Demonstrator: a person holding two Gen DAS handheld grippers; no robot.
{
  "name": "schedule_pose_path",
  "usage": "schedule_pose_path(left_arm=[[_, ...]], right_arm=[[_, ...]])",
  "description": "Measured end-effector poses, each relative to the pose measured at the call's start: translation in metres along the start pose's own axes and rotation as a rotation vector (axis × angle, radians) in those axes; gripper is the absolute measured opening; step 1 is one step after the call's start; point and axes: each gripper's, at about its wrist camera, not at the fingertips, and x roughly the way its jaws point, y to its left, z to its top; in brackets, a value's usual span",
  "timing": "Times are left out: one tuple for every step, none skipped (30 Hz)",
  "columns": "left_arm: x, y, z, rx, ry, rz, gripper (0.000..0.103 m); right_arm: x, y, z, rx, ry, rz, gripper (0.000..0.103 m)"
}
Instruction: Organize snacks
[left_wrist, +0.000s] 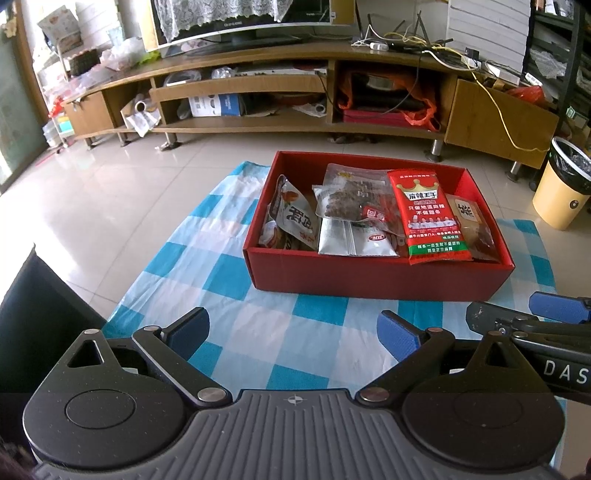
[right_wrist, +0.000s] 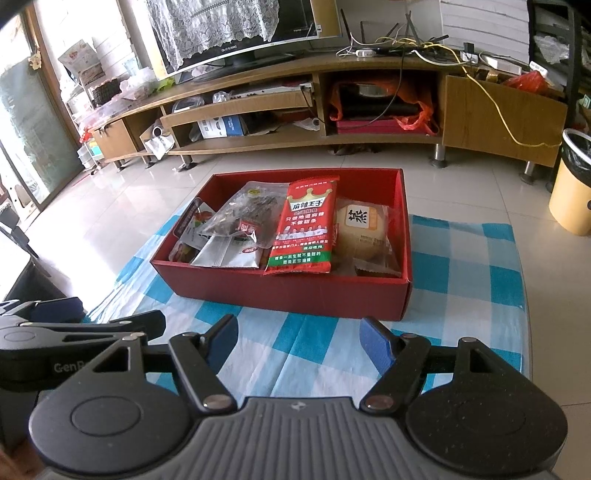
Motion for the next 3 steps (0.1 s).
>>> schedule_pose_path(left_arm=[[-0.0016,-0.0002,-0.0010,-0.001,-0.003,-0.002,0.099],[-0.0033,0.0000,-0.0018,-0.001,-0.003,-0.006,0.099],[-0.0044,0.0003,-0.0014,-0.003,-0.002,-0.010,0.100]], right_arm=[[-0.0005,-0.0001,-0.0004,0.000,-0.001,0.001,0.073],[-0.0009,-0.0010,0.0000,0.001,-0.004,0.000,0.076],[-0.0021,-0.0026,-0.0002,0.006,-0.010,-0.001,0.080]])
